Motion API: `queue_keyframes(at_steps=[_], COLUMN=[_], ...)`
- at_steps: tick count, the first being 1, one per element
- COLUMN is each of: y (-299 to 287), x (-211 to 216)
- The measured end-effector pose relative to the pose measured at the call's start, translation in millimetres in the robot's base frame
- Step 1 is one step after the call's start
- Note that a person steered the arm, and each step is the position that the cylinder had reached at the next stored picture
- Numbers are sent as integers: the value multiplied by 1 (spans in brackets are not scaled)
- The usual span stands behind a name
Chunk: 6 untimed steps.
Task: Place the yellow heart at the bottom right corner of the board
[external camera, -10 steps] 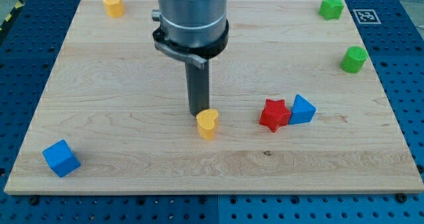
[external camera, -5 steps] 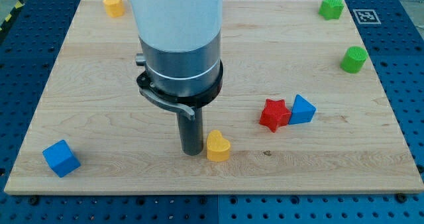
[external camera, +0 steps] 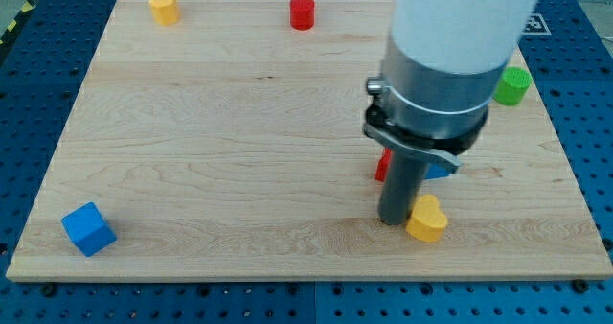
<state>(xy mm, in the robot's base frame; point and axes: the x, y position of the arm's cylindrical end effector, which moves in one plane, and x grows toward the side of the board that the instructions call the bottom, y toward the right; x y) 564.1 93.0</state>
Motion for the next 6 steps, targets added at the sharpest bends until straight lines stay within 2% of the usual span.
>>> queue_keyframes(at_steps=[5, 6], y=[3, 19], x=[23, 23])
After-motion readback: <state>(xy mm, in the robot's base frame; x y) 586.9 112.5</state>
